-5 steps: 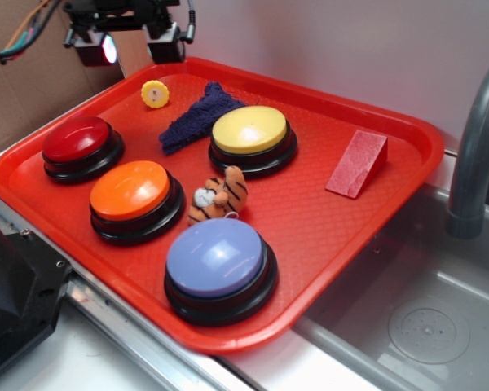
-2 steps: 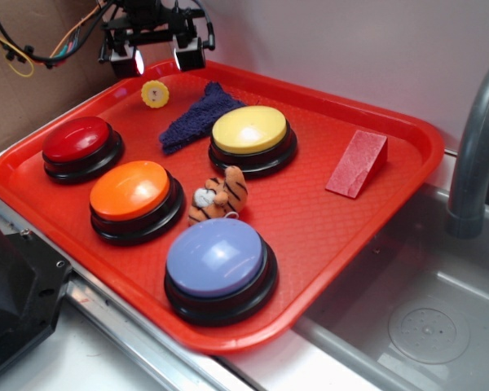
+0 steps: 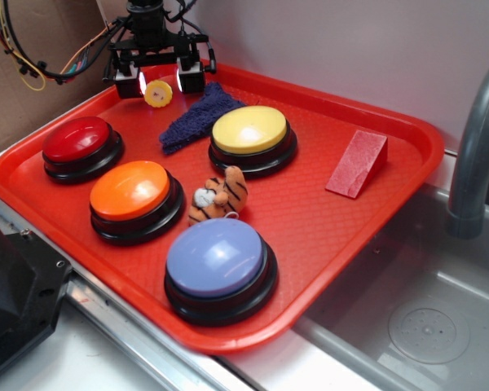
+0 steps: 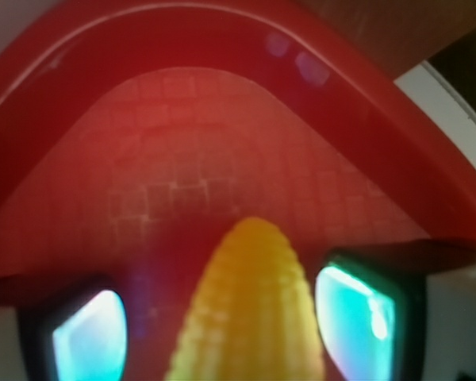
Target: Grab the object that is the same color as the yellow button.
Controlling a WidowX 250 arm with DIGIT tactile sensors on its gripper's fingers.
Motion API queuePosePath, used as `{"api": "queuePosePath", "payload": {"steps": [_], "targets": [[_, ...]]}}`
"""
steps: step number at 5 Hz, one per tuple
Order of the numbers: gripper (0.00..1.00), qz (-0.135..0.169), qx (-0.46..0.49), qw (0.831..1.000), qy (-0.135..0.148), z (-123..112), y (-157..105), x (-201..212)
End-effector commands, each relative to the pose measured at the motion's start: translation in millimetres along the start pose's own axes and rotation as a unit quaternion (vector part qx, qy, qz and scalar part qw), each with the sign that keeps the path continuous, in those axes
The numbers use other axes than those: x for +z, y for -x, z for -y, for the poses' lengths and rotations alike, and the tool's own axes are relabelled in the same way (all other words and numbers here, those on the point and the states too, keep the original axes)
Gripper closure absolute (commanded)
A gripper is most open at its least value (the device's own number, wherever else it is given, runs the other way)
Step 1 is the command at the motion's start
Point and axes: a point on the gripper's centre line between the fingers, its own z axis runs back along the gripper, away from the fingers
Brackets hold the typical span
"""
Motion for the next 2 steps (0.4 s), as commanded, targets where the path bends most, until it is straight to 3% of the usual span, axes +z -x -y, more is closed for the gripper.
{"api": "queuePosePath", "payload": {"steps": [1,2], "targets": [[1.0,0.001,-0.021,0.999,0.031,-12.0,-0.6,-4.3],[1.0,0.006,-0.087,0.996,0.022,-16.2,11.6,35.3]]}}
